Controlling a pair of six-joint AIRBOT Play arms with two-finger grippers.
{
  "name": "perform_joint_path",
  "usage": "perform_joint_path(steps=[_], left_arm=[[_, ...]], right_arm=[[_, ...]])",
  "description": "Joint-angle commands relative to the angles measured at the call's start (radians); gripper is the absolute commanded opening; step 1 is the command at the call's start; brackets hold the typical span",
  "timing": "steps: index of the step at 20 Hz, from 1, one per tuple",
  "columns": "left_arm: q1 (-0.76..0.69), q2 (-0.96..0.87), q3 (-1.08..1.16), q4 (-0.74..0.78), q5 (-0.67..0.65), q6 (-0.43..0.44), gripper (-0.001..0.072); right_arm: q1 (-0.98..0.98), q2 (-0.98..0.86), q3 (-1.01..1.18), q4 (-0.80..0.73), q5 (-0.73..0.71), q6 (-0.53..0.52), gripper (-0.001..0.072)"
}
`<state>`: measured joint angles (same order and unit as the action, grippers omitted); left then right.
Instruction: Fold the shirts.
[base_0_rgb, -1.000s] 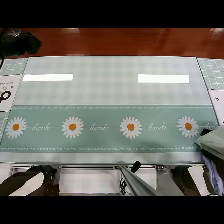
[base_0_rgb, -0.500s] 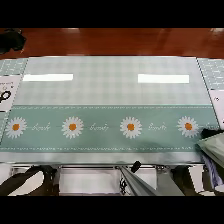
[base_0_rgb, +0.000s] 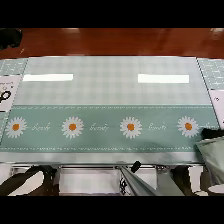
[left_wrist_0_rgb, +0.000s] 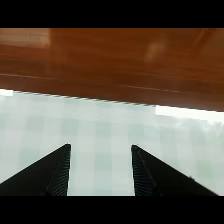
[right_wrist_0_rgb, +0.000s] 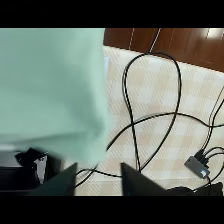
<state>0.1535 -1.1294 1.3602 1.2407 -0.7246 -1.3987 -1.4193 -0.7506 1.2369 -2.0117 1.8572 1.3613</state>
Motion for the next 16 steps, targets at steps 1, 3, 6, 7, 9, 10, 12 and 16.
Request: perform_joint_path(steps=[1, 3, 6, 7, 9, 10, 12, 16], left_arm=[[0.002, 0.000, 0.001, -0.001, 0.018, 0.000, 0.0435], [0.002, 0.000, 0.001, -0.001, 0.018, 0.000, 0.0435], [0.002, 0.000, 0.001, -0.001, 0.018, 0.000, 0.0436], [0.001, -0.002, 0.001, -0.001, 0.018, 0.008, 0.0438], [-0.035, -0.019, 0.002, -0.002, 0.018, 0.094, 0.0547], [-0.073, -0.036, 0.002, -0.001, 0.013, 0.117, 0.0605], [-0.166, -0.095, 0.024, 0.022, -0.072, 0.148, 0.0605], [-0.307, -0.251, 0.119, 0.103, -0.365, -0.001, 0.0686]], right_arm=[[0.000, 0.005, -0.001, 0.006, -0.002, -0.001, 0.0474], [0.000, 0.005, -0.001, 0.018, -0.025, 0.003, 0.0483], [0.000, 0.004, 0.000, 0.165, -0.172, 0.006, 0.0482], [0.000, 0.004, 0.002, 0.293, -0.253, 0.002, 0.0482], [0.004, -0.007, 0.002, 0.654, -0.444, -0.028, 0.0482], [0.028, -0.027, 0.002, 0.822, -0.508, -0.053, 0.0481], [0.161, -0.096, 0.002, 1.044, -0.563, -0.088, 0.0482], [0.691, -0.264, 0.002, 0.993, -0.567, -0.087, 0.0487]])
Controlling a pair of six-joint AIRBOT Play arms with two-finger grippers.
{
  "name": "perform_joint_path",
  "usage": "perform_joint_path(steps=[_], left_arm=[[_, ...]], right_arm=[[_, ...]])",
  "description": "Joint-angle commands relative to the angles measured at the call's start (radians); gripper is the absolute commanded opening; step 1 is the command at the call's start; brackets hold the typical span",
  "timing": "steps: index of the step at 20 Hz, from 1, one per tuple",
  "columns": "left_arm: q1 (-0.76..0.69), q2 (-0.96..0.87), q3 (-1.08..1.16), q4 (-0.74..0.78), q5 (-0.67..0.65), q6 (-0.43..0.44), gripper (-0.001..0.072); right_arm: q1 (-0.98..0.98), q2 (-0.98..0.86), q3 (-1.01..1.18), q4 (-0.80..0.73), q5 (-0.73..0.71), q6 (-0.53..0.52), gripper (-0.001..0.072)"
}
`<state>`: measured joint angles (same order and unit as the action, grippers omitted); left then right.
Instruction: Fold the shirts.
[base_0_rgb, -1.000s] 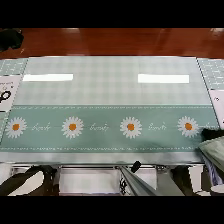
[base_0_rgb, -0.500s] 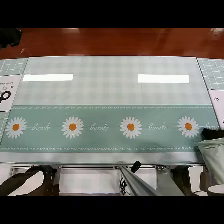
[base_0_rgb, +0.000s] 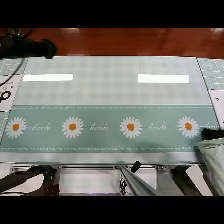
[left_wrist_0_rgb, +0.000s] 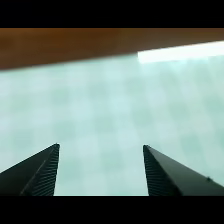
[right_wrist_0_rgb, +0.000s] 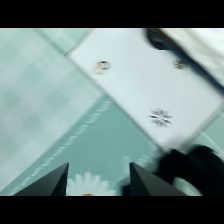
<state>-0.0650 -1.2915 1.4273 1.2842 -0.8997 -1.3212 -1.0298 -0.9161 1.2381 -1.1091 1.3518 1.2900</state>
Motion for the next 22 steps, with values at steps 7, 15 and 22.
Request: perform_joint_path(steps=[7, 15, 22], left_arm=[[-0.232, -0.139, 0.097, 0.332, -0.539, -0.185, 0.0720], [-0.266, -0.140, 0.097, 0.331, -0.523, -0.222, 0.0719], [-0.266, -0.143, 0.096, 0.331, -0.523, -0.221, 0.0719]], right_arm=[[0.931, -0.271, 0.105, -0.251, -0.124, 0.127, 0.0612], [0.977, -0.282, 0.139, -0.314, -0.014, 0.168, 0.0609], [0.978, -0.282, 0.139, -0.314, -0.014, 0.168, 0.0609]])
